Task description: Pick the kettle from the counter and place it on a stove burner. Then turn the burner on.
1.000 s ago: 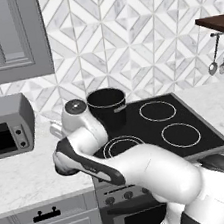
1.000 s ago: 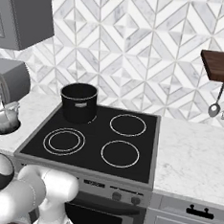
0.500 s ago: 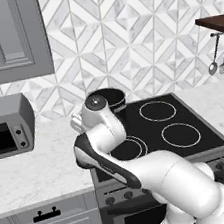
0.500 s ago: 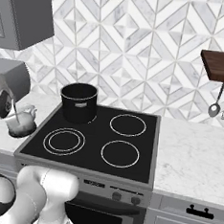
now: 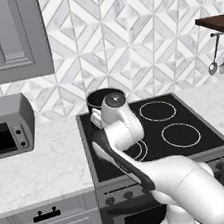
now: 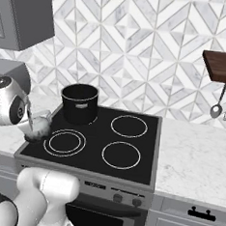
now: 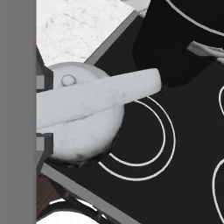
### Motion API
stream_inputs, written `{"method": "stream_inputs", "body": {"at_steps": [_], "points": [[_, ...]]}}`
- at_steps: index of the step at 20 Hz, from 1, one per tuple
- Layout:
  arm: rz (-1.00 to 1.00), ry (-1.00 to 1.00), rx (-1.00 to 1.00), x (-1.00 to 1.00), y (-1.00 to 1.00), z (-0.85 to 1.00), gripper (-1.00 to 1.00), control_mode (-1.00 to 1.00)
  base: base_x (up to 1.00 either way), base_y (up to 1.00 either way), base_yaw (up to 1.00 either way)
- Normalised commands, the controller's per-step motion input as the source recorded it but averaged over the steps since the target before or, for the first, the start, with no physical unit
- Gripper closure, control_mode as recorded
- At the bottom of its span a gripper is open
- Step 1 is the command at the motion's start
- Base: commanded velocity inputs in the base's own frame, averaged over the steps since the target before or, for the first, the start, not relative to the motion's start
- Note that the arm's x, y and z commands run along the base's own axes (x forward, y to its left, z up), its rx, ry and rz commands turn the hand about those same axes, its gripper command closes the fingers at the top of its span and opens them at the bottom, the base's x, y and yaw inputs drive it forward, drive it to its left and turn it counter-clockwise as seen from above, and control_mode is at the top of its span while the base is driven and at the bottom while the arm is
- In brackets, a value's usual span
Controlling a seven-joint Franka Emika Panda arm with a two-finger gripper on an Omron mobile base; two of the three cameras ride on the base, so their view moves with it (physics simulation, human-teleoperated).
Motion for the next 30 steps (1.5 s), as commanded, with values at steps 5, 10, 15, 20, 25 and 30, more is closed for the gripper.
{"method": "stream_inputs", "body": {"at_steps": [5, 10, 15, 20, 25, 30], "points": [[-0.1, 0.0, 0.0, 0.0, -0.5, 0.0, 1.0, -1.0, 0.0, 0.0, 0.0], [-0.08, 0.0, 0.0, 0.0, -0.46, 0.0, 1.0, -1.0, 0.0, 0.0, 0.0], [-0.04, 0.0, 0.0, 0.0, -0.34, 0.0, 1.0, -1.0, 0.0, 0.0, 0.0], [-0.02, 0.0, 0.0, 0.1, -0.12, 0.0, 1.0, -1.0, 0.0, 0.0, 0.0], [0.0, 0.0, 0.0, 0.19, 0.0, 0.0, 1.0, -1.0, 0.0, 0.0, 0.0], [0.0, 0.0, 0.0, 0.27, 0.0, 0.0, 1.0, -1.0, 0.0, 0.0, 0.0]]}}
